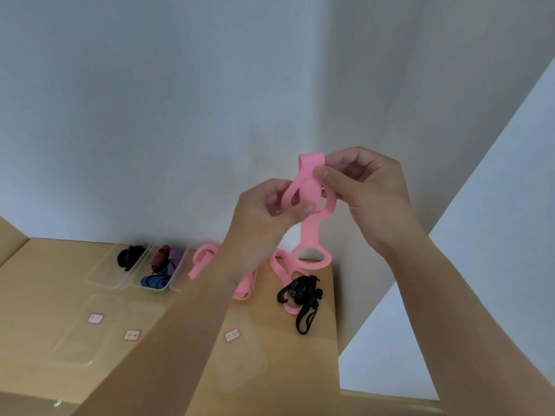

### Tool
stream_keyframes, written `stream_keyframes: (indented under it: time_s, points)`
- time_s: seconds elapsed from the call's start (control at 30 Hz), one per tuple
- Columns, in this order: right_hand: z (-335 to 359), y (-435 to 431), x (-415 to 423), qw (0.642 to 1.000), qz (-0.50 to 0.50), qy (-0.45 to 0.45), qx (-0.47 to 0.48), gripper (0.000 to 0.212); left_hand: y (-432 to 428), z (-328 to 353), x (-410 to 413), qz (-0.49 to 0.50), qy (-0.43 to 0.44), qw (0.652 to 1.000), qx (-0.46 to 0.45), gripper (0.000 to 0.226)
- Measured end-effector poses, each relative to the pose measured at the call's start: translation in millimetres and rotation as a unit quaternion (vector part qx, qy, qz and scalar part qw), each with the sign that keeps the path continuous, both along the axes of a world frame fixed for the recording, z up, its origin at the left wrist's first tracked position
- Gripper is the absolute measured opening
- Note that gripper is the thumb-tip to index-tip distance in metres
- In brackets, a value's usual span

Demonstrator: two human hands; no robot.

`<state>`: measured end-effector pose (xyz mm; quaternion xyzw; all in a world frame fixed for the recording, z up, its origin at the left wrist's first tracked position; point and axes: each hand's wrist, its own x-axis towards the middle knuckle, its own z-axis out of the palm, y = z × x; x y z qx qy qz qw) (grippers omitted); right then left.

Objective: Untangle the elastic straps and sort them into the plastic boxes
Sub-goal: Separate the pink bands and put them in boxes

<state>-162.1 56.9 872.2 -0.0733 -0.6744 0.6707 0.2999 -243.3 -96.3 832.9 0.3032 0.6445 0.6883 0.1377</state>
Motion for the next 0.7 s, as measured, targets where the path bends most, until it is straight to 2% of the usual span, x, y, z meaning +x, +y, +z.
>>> stream_keyframes:
  time_s: [0.23,0.43,0.7]
  points:
    - [3.4,9.0,-8.6,1.000,0.003,-0.006,0.008,0.007,3.1,-27.4,4.8,-0.010,-0.036,0.999,-0.029,0.028]
    - [0.5,8.2,-16.1,1.000,0.020,-0.020,0.012,0.011,0.0,-36.5,11.2,-0.032,-0.078,0.996,-0.017,0.024]
    - [2.5,9.5,-21.4,0.999,0.027,-0.021,0.022,0.012,2.9,-40.3,9.5,0.002,-0.071,0.997,-0.033,0.020]
